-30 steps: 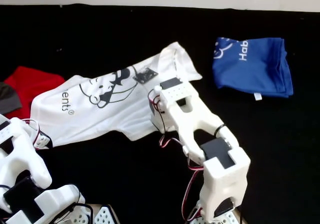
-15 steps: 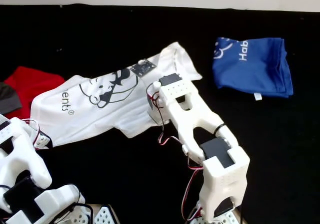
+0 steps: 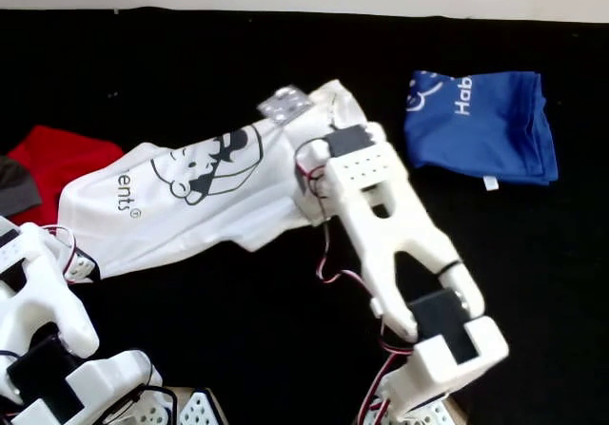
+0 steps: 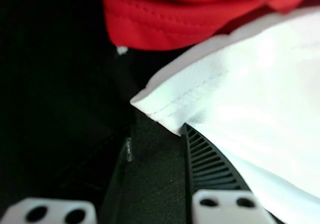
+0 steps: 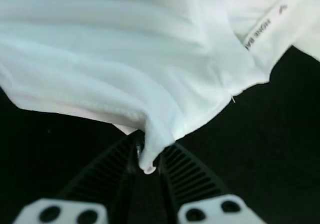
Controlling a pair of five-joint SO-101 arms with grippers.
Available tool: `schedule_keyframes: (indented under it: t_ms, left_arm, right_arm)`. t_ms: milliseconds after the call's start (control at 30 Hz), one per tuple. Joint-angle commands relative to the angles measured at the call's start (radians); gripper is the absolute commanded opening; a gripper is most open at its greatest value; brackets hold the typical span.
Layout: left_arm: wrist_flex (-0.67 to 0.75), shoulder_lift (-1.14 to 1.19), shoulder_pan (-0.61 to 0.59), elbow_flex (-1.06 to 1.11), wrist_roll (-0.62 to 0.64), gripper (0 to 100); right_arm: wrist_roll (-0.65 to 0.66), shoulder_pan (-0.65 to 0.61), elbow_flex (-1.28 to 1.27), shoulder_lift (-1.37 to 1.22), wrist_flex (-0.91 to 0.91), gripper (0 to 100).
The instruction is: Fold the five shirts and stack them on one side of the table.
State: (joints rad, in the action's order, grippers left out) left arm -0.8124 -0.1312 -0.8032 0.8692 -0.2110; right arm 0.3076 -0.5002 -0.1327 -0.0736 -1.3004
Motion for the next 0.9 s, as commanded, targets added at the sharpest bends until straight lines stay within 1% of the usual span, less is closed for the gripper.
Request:
schedule_keyframes:
  t_ms: [0, 133, 233, 400, 533, 600, 700, 767, 867]
  left_arm:
    - [-0.115, -0.041, 0.059, -0.030, 0.005, 16]
    - [-0.365, -0.110, 0.200, -0.117, 0.005, 16]
    - [-0.474, -0.125, 0.268, -0.177, 0.005, 16]
    - [-0.557, -0.130, 0.277, -0.302, 0.005, 16]
    - [-0.678, -0.122, 0.280, -0.437, 0.002, 16]
    - [-0.701, -0.120, 0.282, -0.435, -0.072, 16]
    - [-0.698, -0.120, 0.282, -0.338, -0.244, 16]
    - [-0.697, -0.120, 0.282, -0.277, -0.336, 16]
    - [-0.637, -0.122, 0.275, -0.228, -0.422, 16]
  right_arm:
    - [0.011, 0.064, -0.068, 0.082, -0.005, 0.6]
    - [0.081, 0.133, -0.214, 0.140, 0.027, 0.6]
    - [0.092, 0.163, -0.329, 0.186, 0.065, 0.6]
    - [0.089, 0.228, -0.420, 0.332, 0.120, 0.6]
    - [0.086, 0.278, -0.430, 0.432, 0.176, 0.6]
    - [0.086, 0.305, -0.432, 0.444, 0.203, 0.6]
    - [0.086, 0.317, -0.432, 0.444, 0.236, 0.6]
    - [0.086, 0.317, -0.430, 0.446, 0.236, 0.6]
    - [0.086, 0.317, -0.430, 0.452, 0.236, 0.6]
